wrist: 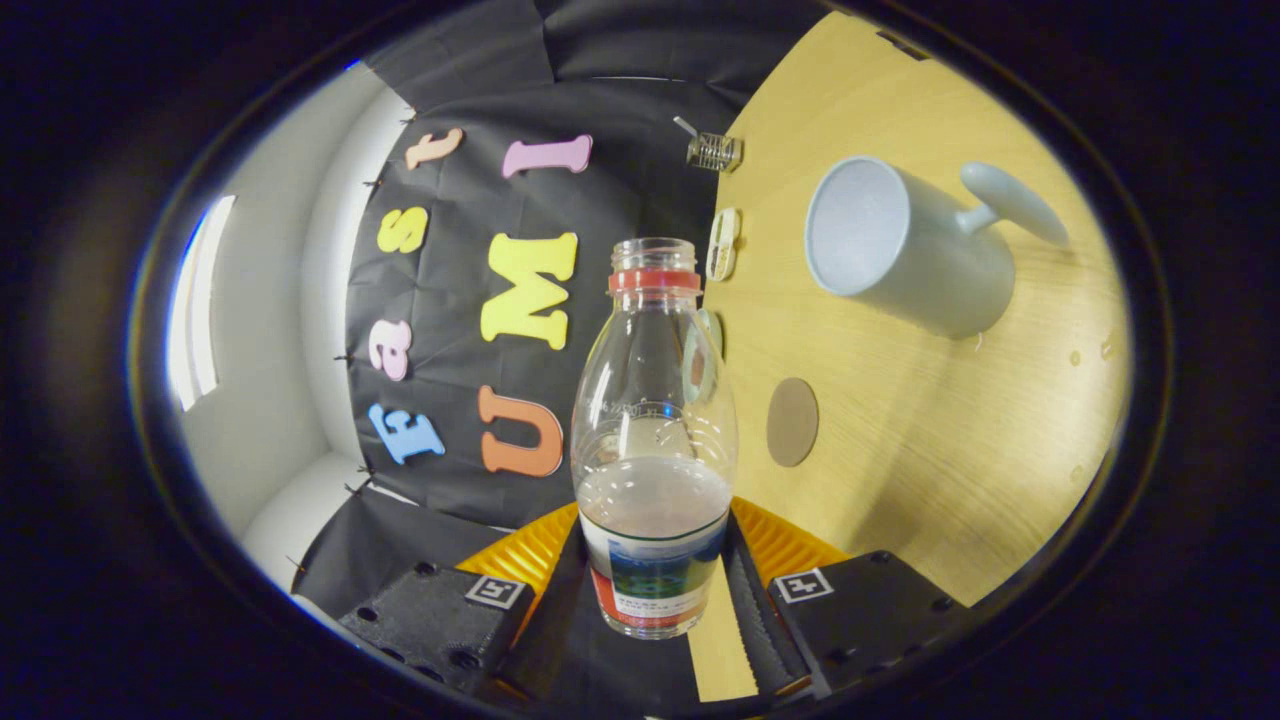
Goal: Take the bottle from table, then pour the juice into the cup, finally place the bottle on the coaster
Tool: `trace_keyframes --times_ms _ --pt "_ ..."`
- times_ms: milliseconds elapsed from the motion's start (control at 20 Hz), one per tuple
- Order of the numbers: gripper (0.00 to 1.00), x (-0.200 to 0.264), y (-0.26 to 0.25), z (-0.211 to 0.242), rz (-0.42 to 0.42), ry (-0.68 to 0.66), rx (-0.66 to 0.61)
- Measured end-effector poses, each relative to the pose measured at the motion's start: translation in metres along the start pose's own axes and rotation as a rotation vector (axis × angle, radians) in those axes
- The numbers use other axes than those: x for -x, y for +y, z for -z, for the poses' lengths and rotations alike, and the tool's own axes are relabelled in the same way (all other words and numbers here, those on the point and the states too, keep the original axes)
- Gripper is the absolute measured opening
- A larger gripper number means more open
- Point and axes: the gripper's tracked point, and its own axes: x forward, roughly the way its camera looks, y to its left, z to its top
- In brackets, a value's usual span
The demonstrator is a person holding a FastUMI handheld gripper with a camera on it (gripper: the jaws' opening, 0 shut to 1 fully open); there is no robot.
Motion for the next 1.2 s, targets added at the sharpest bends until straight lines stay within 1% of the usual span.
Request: trace_keyframes --times_ms 150,450,850,1200 --pt "0.76 -0.002 0.001 -0.005 0.000 -0.008 -0.034" --pt "0.75 -0.008 0.015 -0.009 -0.042 -0.018 -0.158" --pt "0.75 -0.014 0.021 -0.014 -0.052 -0.037 -0.243" --pt "0.75 -0.014 0.023 -0.023 -0.067 -0.059 -0.280"
